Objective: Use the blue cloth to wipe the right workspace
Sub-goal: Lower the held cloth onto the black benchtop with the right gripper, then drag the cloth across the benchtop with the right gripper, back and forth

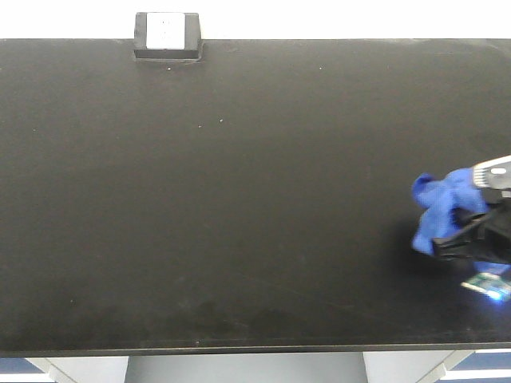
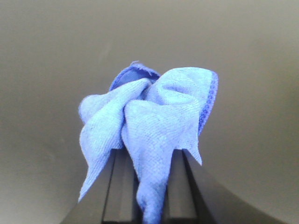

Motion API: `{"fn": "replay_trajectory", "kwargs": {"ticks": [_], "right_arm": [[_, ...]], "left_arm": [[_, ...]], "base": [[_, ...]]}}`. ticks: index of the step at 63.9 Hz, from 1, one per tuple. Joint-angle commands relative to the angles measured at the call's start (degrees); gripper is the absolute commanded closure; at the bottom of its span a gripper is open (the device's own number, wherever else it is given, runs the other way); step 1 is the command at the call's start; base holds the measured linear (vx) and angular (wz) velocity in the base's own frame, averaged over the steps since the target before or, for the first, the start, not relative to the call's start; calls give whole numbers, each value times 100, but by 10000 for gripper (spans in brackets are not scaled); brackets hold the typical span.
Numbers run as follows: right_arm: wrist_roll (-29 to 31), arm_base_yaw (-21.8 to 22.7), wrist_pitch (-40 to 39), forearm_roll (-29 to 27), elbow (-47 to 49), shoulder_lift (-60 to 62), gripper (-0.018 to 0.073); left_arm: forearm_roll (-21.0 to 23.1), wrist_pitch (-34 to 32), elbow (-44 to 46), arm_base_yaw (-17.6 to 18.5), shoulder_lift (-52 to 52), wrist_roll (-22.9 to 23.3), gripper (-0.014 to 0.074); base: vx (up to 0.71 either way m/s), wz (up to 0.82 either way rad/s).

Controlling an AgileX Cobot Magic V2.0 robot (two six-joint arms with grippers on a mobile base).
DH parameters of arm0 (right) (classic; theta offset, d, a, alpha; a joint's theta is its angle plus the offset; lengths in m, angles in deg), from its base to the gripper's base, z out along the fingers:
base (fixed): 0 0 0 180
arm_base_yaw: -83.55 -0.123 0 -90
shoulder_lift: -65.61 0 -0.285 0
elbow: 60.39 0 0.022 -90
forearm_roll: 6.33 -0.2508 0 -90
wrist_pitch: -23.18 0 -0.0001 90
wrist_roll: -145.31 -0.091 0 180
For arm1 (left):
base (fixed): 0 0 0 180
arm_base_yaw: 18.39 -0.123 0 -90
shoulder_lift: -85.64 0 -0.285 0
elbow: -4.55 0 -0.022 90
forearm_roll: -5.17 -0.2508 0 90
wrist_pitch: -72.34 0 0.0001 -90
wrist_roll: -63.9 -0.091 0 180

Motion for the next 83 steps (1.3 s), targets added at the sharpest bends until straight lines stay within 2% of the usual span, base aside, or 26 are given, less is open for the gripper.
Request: {"fn": "replay_trajectory", "kwargs": {"ticks": [1, 12, 18, 25, 33, 40, 44, 48, 53, 62, 68, 75, 83], "right_arm": [[36, -4, -901, 75, 163, -506, 562], [36, -24, -1772, 86, 163, -1433, 562], [-21, -256, -2226, 100, 163, -1856, 561], [-239, -1051, -2616, 100, 212, -2339, 560], [-690, -2445, -2752, 53, 532, -2831, 558], [-953, -3472, -2689, -107, 980, -3114, 557], [-953, -3790, -2625, -402, 1181, -3167, 557], [-945, -3896, -2535, -855, 1257, -3158, 557], [-732, -3776, -2454, -1390, 1238, -3094, 557], [378, -2909, -1982, -2258, 1229, -2978, 557], [1200, -2042, -1857, -2744, 1229, -2962, 557], [1895, -896, -1704, -3256, 1229, -2962, 557], [2192, 368, -1602, -3642, 1229, -2962, 557]], "left_arm": [[-5, -452, -174, -27, 93, 49, 602], [-5, -452, -174, -27, 93, 49, 602], [-5, -452, -174, -27, 93, 49, 602], [-5, -452, -174, -27, 93, 49, 602], [-5, -452, -174, -27, 93, 49, 602], [-5, -452, -174, -27, 93, 49, 602], [-5, -452, -174, -27, 93, 49, 602], [-5, -452, -174, -27, 93, 49, 602], [-5, -452, -174, -27, 93, 49, 602], [-5, -452, -174, -27, 93, 49, 602], [-5, -452, -174, -27, 93, 49, 602], [-5, -452, -174, -27, 93, 49, 602], [-5, -452, -174, -27, 93, 49, 602]], "base": [[0, 0], [0, 0], [0, 0], [0, 0], [0, 0], [0, 0], [0, 0], [0, 0], [0, 0], [0, 0], [0, 0], [0, 0], [0, 0]]}}
